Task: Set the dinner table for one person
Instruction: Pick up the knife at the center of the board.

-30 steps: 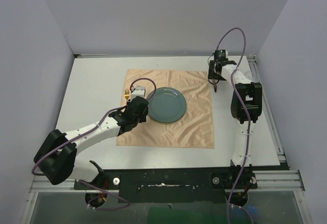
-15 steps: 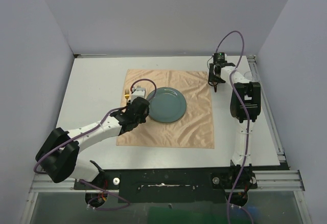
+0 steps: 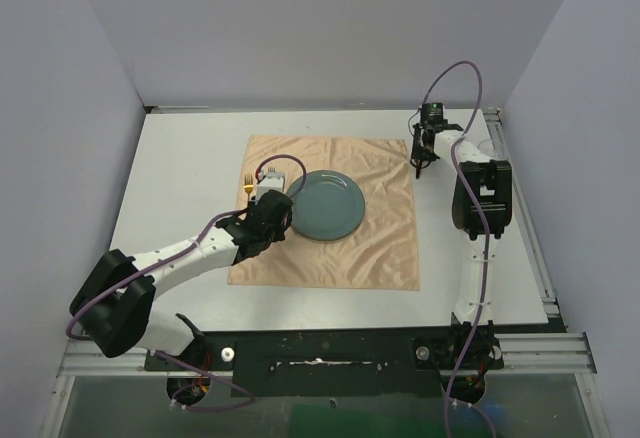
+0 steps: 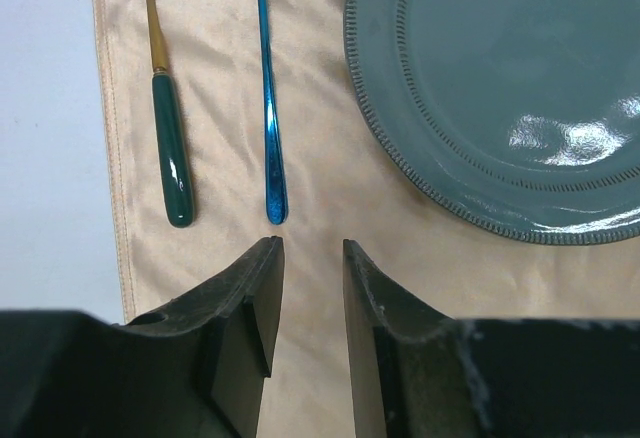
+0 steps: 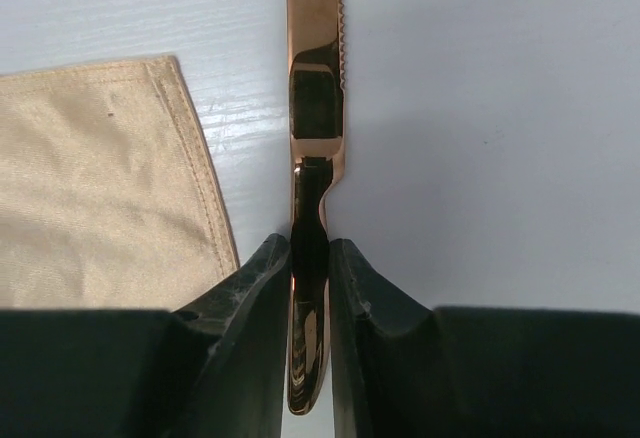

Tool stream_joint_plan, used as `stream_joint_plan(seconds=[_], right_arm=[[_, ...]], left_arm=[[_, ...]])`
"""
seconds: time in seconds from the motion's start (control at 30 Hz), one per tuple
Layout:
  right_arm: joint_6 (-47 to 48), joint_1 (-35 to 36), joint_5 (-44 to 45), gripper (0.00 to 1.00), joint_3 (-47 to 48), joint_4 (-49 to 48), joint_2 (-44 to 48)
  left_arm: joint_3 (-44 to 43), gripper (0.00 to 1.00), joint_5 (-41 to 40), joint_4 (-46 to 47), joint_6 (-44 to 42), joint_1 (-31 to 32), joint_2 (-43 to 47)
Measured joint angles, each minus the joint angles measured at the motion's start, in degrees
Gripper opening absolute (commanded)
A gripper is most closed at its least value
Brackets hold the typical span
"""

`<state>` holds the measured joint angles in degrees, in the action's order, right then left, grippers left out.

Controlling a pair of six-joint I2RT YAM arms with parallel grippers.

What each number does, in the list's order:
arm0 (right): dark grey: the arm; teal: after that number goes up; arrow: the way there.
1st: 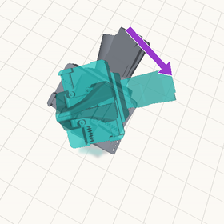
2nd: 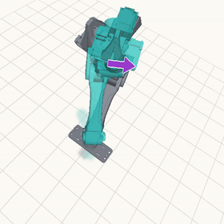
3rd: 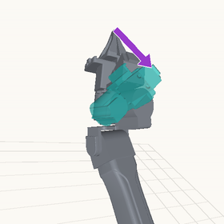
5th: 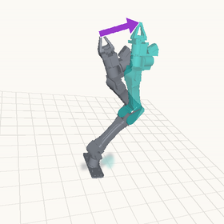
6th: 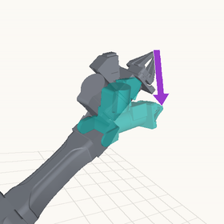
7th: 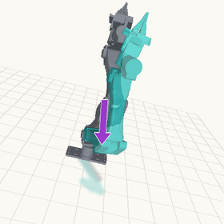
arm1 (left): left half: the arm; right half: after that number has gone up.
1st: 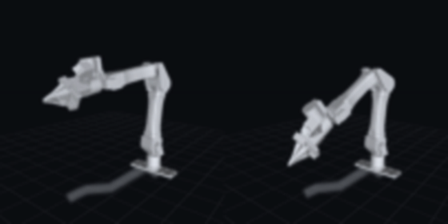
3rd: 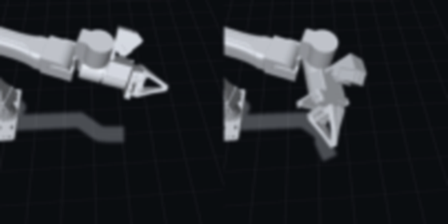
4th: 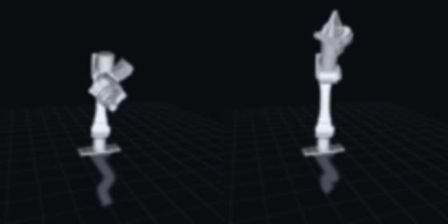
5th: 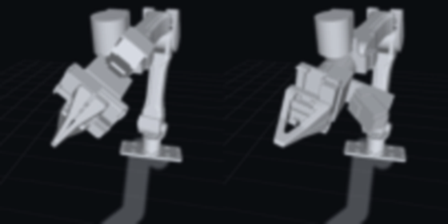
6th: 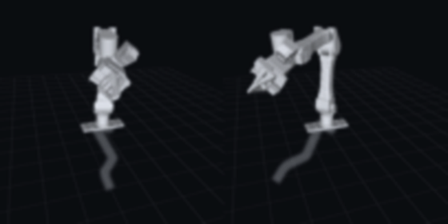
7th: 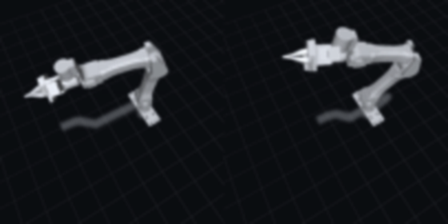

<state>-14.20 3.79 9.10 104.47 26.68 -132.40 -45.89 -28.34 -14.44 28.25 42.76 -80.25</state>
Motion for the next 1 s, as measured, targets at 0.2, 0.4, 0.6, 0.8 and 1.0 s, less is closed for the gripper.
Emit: stream_joint_plan(seconds=[0.2, 0.4, 0.6, 0.8, 1.0], right_arm=[[-1.4, -1.5, -5.0, 0.00, -3.0, -5.6, 0.6], [-2.7, -2.4, -8.3, 0.00, -7.4, -10.4, 2.6], [-3.5, -2.6, -9.4, 0.00, -11.9, -13.9, 5.0], [-4.2, -2.6, -10.4, 0.00, -16.1, -10.7, 8.8], [-3.7, -2.4, -10.2, 0.00, -14.9, -5.7, 9.1]], left_arm=[[0.0, 0.28, -0.2, -0.6, 0.0, 0.1, 0.0], [0.0, 0.27, -0.4, -0.8, 0.0, 0.1, 0.0], [0.0, 0.27, -0.4, -0.8, 0.0, 0.1, 0.0], [0.0, 0.27, -0.4, -0.8, 0.0, 0.5, 0.0], [0.0, 0.27, -0.3, -0.8, 0.0, 0.8, -0.1]])
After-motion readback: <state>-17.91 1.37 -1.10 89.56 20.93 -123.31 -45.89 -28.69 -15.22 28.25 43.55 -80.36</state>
